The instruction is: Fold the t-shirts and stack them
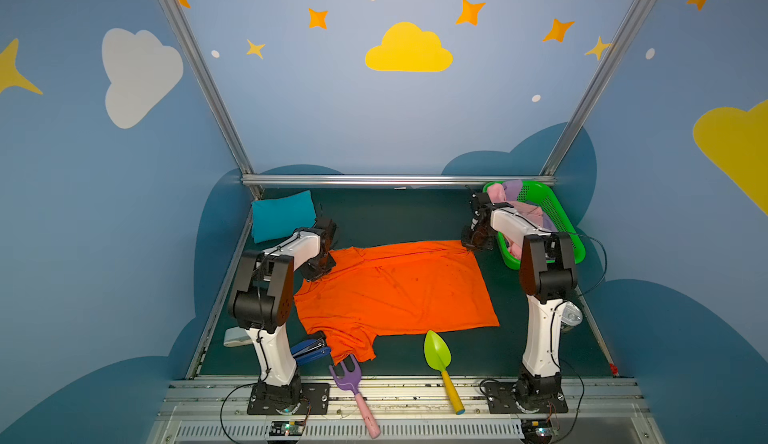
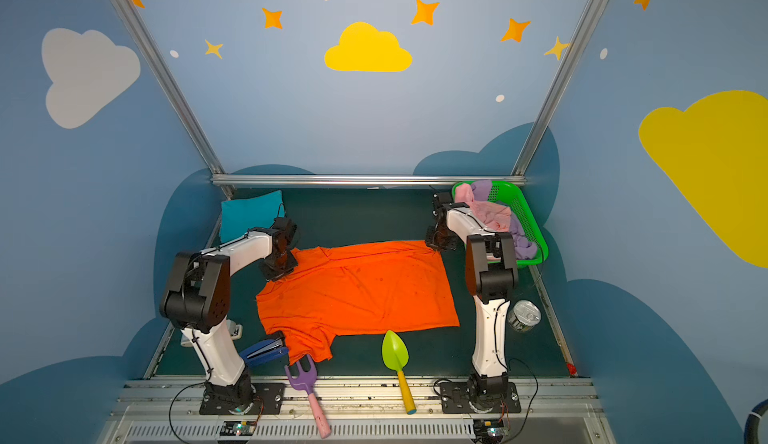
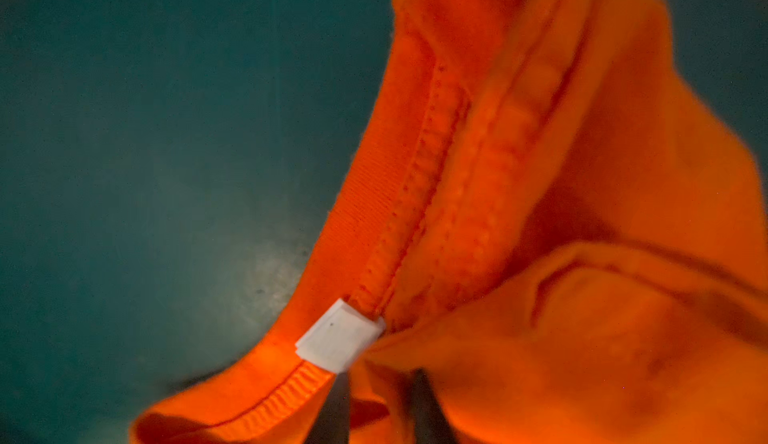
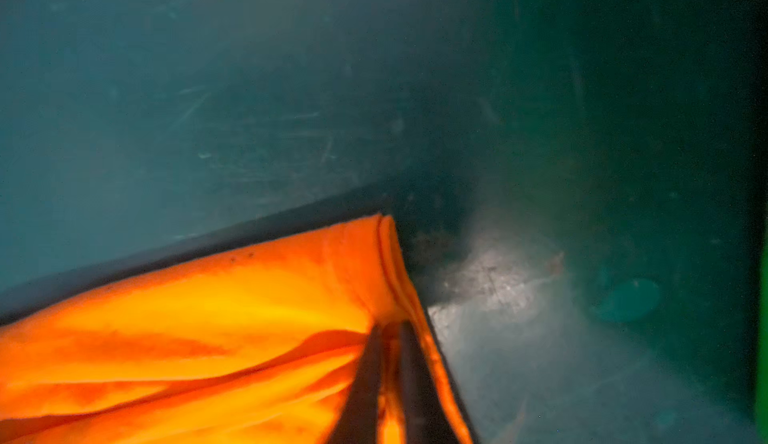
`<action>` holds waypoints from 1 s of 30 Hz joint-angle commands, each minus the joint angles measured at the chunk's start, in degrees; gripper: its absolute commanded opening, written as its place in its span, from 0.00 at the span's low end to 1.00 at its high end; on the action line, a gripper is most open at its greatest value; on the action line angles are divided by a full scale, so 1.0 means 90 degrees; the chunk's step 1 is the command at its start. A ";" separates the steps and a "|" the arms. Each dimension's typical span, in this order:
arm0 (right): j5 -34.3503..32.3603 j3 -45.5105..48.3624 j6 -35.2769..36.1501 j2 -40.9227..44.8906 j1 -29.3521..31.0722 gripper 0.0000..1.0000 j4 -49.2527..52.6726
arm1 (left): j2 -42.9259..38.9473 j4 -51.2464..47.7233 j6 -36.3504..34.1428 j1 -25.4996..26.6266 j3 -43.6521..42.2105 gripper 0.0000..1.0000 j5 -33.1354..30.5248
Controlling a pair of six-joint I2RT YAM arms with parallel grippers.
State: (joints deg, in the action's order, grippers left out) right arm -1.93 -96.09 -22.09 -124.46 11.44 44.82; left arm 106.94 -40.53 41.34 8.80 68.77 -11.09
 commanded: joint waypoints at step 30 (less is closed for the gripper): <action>0.0586 0.0355 0.0212 0.0631 0.0983 0.00 -0.1039 | 0.2635 -0.1665 -0.0472 0.1073 0.4504 0.68 -0.0546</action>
State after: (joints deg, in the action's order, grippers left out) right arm 1.10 -89.52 -19.38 -116.81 19.64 32.18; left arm 130.28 -51.20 37.98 18.81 107.13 -13.80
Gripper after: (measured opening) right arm 0.047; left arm 0.677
